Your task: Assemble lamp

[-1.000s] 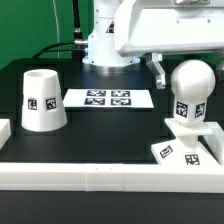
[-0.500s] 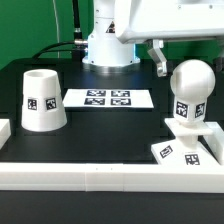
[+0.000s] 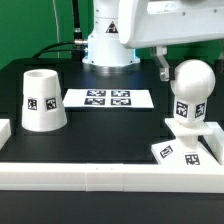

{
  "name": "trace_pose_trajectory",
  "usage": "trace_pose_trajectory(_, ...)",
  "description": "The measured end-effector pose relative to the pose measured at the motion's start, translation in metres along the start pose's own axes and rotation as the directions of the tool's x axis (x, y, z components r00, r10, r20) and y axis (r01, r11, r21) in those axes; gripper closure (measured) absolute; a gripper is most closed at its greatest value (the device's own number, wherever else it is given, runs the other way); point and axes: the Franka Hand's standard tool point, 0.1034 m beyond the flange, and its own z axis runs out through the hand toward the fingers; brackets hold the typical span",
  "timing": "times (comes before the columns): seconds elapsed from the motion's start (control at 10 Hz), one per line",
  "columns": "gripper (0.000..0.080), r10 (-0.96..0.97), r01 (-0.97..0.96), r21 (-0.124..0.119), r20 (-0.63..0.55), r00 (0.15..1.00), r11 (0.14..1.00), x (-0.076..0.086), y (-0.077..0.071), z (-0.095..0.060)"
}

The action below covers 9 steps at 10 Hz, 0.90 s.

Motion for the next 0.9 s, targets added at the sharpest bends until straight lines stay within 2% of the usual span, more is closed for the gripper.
trace_pose_trajectory(0.2, 0.0101, -0.003, -0.003, 0.039, 0.152, 0.988, 0.999, -0.006, -0.005, 0.005)
trace_pose_trajectory(0.3, 0.0101, -0.008, 0.000, 0.044, 0.171, 0.985, 0.999, -0.001, -0.004, 0.007)
trace_pose_trajectory(0.4, 0.0101, -0.012, 0.001, 0.052, 0.203, 0.979, 0.999, -0.004, -0.004, 0.009)
trace_pose_trajectory(0.8, 0.0101, -0.016, 0.008, 0.043, 0.182, 0.983, 0.999, -0.005, 0.006, 0.013)
trace_pose_trajectory(0.9, 0.0187, -0.017, 0.010, 0.042, 0.177, 0.984, 0.999, -0.004, 0.005, 0.012)
